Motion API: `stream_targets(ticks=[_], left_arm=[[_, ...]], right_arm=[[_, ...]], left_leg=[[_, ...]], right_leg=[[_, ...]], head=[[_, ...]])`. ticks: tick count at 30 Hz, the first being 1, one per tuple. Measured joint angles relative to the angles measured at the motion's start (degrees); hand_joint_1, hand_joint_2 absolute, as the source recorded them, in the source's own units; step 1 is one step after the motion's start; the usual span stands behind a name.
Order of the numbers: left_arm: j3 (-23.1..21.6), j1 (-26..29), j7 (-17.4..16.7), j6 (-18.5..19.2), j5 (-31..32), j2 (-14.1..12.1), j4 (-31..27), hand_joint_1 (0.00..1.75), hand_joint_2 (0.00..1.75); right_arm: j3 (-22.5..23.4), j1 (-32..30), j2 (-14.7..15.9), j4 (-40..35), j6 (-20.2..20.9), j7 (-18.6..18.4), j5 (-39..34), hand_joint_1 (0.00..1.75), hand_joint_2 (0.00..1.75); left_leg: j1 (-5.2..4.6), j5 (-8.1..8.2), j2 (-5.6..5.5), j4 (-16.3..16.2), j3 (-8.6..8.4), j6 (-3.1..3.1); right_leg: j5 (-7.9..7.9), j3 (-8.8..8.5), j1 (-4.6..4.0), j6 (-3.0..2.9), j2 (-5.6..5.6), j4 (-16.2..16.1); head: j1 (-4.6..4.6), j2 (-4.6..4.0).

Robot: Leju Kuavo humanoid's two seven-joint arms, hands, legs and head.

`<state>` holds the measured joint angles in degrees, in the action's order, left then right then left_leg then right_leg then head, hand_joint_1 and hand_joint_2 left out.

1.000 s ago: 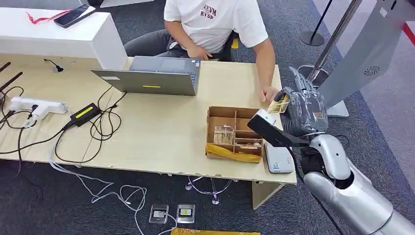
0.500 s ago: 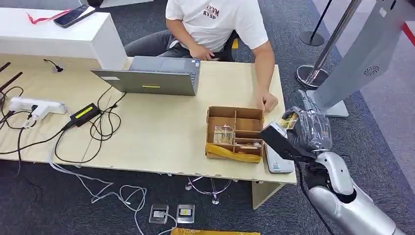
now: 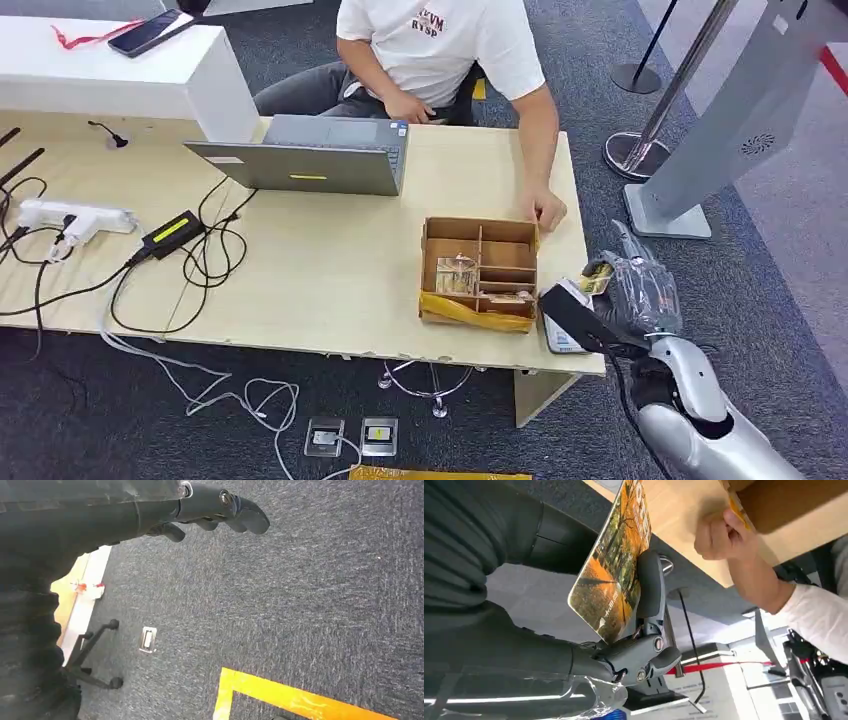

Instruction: Pass the card to the sensor for recognition and then transmit it.

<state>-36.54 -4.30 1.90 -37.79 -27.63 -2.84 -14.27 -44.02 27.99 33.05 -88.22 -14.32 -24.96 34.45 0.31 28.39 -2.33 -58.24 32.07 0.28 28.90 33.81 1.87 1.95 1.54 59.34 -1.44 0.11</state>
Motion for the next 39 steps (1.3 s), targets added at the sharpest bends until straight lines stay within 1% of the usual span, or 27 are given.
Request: stream_targets(ticks=[5, 9, 14, 21, 26, 39], left_arm=[[-0.20, -0.06, 0.00, -0.02, -0.68, -0.02, 0.00, 0.00, 1.75], [-0.50, -0.11, 0.00, -0.02, -1.44, 0.00, 0.00, 0.00, 1.75], [-1.09, -0.11, 0.00, 0.00, -1.92, -0.02, 0.00, 0.00, 1.75], [-1.99, -0.12, 0.00, 0.04, -2.43, -0.02, 0.00, 0.00, 1.75], [-2.91, -0.11, -0.04, 0.04, -2.69, -0.04, 0.00, 0.00, 1.75], [-4.28, -0.11, -0.04, 0.02, -2.75, -0.04, 0.00, 0.00, 1.75]], right_arm=[[-1.12, 0.06, -1.36, 2.34, 1.20, 0.75, -0.44, 1.75, 1.75], [-2.17, 0.45, -3.28, 6.14, 1.55, 2.12, -2.66, 1.75, 1.75], [-3.33, 0.78, -5.12, 11.26, 1.27, 3.65, -4.63, 1.75, 1.75], [-4.22, 1.15, -7.56, 19.25, -0.17, 5.53, -6.27, 1.75, 1.75], [-4.20, 1.14, -7.89, 22.52, -0.79, 6.12, -7.04, 1.75, 1.75], [-3.32, 1.13, -8.20, 26.08, -1.79, 7.23, -8.33, 1.75, 1.75]], left_leg=[[0.00, 0.00, 0.00, 0.00, 0.02, 0.00], [0.01, 0.00, 0.00, 0.00, 0.01, 0.00], [0.01, 0.00, -0.01, 0.00, 0.02, 0.00], [0.01, 0.00, -0.01, 0.00, 0.01, 0.00], [0.01, 0.00, 0.01, 0.00, -0.01, 0.00], [0.00, 0.00, 0.05, 0.00, -0.16, -0.01]], right_leg=[[0.00, 0.00, 0.00, 0.00, 0.00, 0.00], [0.00, 0.00, 0.00, 0.00, -0.01, 0.00], [0.00, 0.00, 0.00, 0.00, -0.01, 0.01], [0.00, 0.00, 0.00, 0.00, -0.02, 0.00], [0.00, 0.00, 0.00, 0.00, 0.01, 0.00], [0.00, -0.10, 0.00, 0.00, 0.07, -0.01]], head=[[-0.02, 0.00], [0.02, 0.00], [0.00, 0.00], [0.00, 0.00], [0.02, 0.00], [0.00, 0.00]])
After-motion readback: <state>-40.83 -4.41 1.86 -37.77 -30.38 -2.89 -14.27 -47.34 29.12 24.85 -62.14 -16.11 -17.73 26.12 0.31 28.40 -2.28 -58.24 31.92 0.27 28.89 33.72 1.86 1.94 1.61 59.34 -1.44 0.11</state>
